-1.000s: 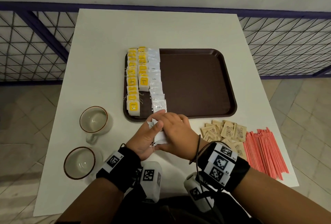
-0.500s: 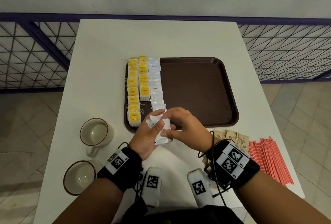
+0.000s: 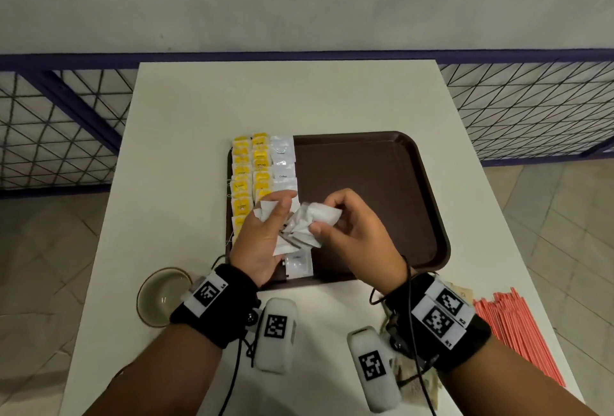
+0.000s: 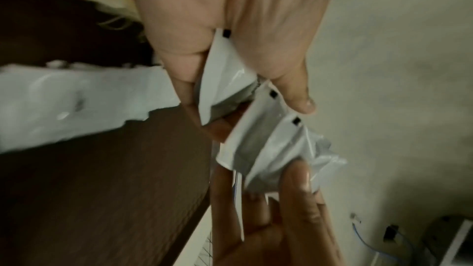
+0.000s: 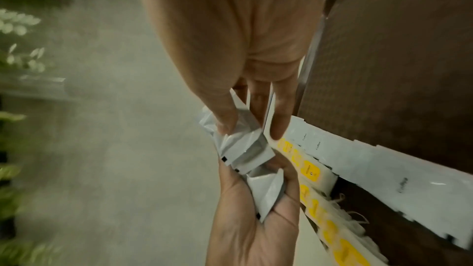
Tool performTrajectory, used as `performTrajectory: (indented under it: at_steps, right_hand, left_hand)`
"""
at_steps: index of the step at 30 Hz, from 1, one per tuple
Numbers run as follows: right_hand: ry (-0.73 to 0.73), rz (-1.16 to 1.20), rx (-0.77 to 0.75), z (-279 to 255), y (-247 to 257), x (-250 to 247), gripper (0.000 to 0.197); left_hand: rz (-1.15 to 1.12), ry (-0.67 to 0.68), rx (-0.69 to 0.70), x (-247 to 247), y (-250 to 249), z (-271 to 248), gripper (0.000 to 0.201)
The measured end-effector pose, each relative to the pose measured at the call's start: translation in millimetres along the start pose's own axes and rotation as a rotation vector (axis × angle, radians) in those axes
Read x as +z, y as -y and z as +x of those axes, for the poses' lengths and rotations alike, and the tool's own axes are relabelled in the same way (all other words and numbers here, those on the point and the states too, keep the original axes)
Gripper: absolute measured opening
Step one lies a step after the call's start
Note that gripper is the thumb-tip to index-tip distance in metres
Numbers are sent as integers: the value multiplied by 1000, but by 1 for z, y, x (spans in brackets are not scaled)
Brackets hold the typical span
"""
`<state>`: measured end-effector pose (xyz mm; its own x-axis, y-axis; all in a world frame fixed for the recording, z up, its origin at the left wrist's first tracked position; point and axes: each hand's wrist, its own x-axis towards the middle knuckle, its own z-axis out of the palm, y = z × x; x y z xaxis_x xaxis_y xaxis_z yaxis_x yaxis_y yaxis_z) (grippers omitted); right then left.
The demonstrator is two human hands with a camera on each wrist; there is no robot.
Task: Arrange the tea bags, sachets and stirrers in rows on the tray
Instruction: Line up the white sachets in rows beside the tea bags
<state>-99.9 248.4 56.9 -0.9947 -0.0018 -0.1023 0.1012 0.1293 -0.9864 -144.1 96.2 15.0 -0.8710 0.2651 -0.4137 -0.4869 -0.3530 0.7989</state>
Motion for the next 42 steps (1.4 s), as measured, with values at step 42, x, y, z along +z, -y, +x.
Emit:
performTrajectory:
  at_steps: [42]
  right_hand:
    - [-159,-445,-37,234,-98,-39,30]
  left_hand:
    - [1751,274,278,4,-88,251,12]
